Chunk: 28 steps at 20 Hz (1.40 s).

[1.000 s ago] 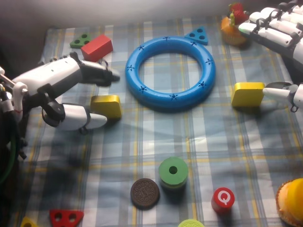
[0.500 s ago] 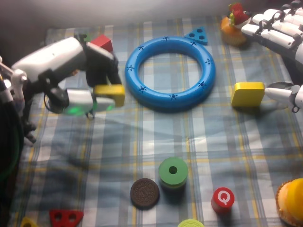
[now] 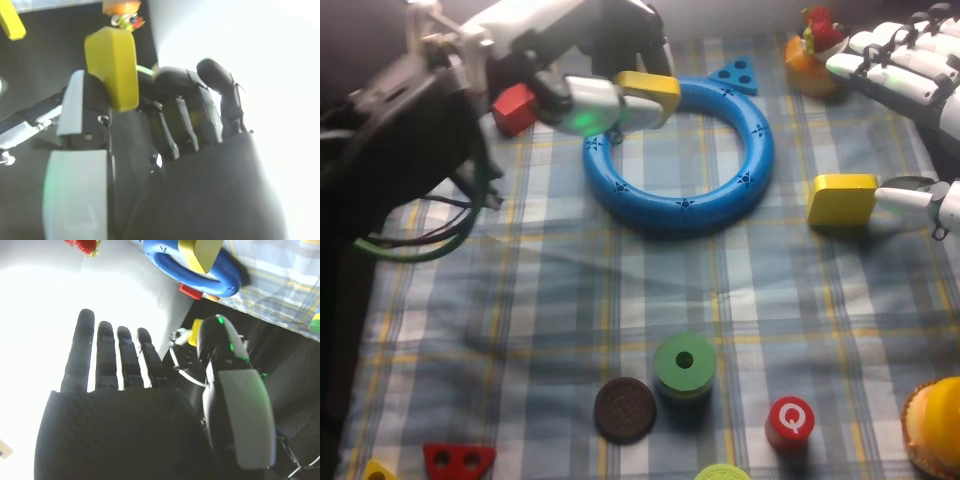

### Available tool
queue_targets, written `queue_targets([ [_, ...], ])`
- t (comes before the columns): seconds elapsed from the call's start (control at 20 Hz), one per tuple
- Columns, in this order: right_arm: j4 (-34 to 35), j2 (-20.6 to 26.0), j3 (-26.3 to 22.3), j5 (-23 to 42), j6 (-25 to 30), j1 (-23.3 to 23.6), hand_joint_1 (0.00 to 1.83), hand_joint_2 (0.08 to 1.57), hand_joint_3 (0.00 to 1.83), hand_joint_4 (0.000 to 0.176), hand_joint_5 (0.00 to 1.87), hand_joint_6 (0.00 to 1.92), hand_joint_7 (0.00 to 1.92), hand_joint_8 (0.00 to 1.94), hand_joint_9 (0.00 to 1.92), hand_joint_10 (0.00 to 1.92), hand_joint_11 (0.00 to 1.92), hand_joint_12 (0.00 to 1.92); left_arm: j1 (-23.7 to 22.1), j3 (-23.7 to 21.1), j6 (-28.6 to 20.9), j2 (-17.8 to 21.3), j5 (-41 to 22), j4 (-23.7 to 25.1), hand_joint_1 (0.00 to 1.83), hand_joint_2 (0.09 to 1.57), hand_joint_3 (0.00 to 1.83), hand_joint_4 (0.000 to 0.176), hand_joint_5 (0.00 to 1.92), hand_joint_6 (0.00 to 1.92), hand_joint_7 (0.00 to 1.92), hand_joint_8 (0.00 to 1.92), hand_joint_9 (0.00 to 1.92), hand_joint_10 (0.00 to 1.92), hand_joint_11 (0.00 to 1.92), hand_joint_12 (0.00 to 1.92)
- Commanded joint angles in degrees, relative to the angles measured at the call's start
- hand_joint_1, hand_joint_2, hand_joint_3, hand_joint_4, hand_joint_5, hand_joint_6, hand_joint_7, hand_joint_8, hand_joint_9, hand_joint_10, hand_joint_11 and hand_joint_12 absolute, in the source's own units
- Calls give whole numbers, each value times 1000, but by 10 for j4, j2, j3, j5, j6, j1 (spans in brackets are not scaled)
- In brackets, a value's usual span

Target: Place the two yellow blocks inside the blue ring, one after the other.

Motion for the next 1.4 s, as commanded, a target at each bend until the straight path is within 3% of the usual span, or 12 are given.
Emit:
queue_targets([
  [0.0,-6,-1,3,73,1,4,455,1322,1,0,0,0,0,0,18,6,0,333,-12,10,-2,-7,-35,-1,1227,1190,0,0,884,913,828,1507,585,1739,0,1921],
  [0.1,-6,-4,6,69,1,5,427,1327,1,0,0,0,0,0,0,0,0,130,-19,41,22,-38,-3,-30,1225,1191,0,0,891,927,808,1525,527,1788,0,1921],
  [0.2,-6,-9,9,67,1,5,361,1337,1,0,0,0,0,0,8,4,0,254,-20,59,86,-60,14,-82,1170,1226,8,0,705,1258,826,1387,430,1400,0,1888],
  [0.25,-6,-12,11,67,1,5,312,1339,0,0,0,0,0,0,14,7,0,415,-19,65,109,-69,18,-103,1033,1183,0,0,534,820,629,943,360,1260,0,1800],
  [0.35,-6,-16,13,67,1,5,264,1344,2,0,0,0,0,0,0,0,0,452,-15,66,111,-72,19,-105,891,1165,0,57,268,237,331,209,112,653,0,1453],
  [0.55,-7,-27,20,59,4,7,397,1352,1,0,0,0,0,0,9,3,0,373,-12,55,111,-65,5,-104,689,1168,1,110,107,8,11,0,9,13,0,398],
  [0.65,-6,-35,28,53,14,8,598,1327,0,0,0,0,22,3,44,17,0,384,-11,25,107,-45,-25,-85,629,1185,4,113,85,6,0,0,0,0,0,104],
  [0.85,-4,-57,50,37,41,8,736,1278,0,0,68,10,152,13,145,54,0,1074,0,-32,17,8,-101,-1,368,1325,22,88,71,0,0,0,0,0,0,2],
  [1.15,19,-90,82,0,41,12,688,1325,8,0,156,28,278,27,219,89,0,1142,30,-113,-3,68,-199,54,270,1421,18,48,117,19,25,5,0,0,0,0],
  [1.25,28,-103,94,-10,41,15,782,1318,1,0,331,46,507,137,196,752,0,1541,38,-124,-24,80,-220,67,351,1402,2,37,148,22,50,9,0,0,0,0],
  [1.3,30,-110,101,-19,41,18,845,1316,0,0,480,223,543,566,268,1112,0,1709,42,-128,-33,85,-231,71,379,1397,0,31,154,20,51,7,0,0,0,0],
  [1.35,32,-116,106,-23,41,19,1100,1266,0,0,614,1128,774,1223,501,1385,263,1870,47,-133,-35,91,-241,72,400,1392,0,32,163,19,57,7,0,0,0,0],
])
